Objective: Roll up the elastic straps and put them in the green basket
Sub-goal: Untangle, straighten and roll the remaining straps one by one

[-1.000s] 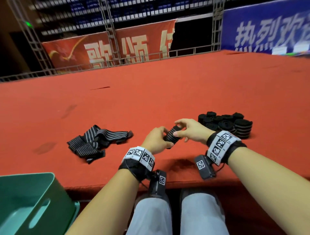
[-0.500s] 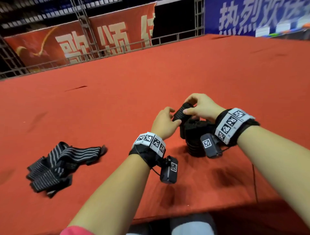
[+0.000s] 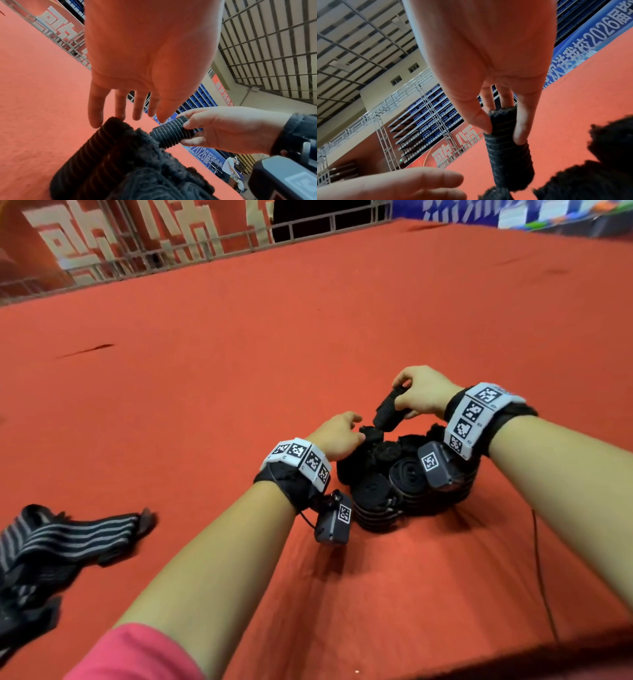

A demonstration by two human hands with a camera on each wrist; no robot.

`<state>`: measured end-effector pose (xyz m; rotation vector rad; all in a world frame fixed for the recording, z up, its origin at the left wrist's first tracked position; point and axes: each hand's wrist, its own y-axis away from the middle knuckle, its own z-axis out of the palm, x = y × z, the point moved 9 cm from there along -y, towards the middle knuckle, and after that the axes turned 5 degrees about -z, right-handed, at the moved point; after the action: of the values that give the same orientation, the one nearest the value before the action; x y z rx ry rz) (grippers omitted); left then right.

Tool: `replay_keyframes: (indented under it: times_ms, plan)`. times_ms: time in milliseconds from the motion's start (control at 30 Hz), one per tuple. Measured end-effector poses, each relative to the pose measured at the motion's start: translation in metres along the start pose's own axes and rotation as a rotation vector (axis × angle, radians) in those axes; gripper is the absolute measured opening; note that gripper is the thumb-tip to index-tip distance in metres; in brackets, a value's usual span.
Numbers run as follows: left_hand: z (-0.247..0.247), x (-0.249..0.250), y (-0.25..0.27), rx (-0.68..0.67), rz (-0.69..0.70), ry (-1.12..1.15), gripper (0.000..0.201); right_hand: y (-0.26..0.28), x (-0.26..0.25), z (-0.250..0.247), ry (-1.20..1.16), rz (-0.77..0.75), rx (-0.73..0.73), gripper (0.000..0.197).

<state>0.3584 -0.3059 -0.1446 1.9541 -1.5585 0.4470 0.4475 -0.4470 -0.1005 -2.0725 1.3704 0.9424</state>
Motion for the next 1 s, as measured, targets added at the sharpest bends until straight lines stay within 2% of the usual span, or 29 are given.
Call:
replay_keyframes:
  times_ms: [167,467,667,767,867,1000]
  plan:
    - [0.015,-0.011,-0.012,-0.076,-0.020,-0.025,0.056,-0.011,0.004,0.000,0.137,-0.022,-0.004,0.033]
    - [0.022,-0.006,-0.007,-0.116,0.045,0.001,0.054,-0.010,0.022,0.047,0.346,0.014,-0.359,0.036]
    - [0.020,-0.013,-0.008,-0.084,0.018,-0.002,0.054,-0.008,0.026,0.052,0.399,0.028,-0.440,0.037]
    - [0.024,-0.017,-0.010,-0.086,0.022,0.054,0.055,-0.006,0.026,0.054,0.387,0.046,-0.458,0.042]
    - [0.021,-0.018,-0.006,-0.063,0.033,0.077,0.056,0.000,0.022,0.055,0.362,0.075,-0.460,0.055]
    - [0.003,-0.026,0.010,0.034,0.023,0.055,0.052,0.010,0.001,0.045,0.385,0.032,-0.335,0.065]
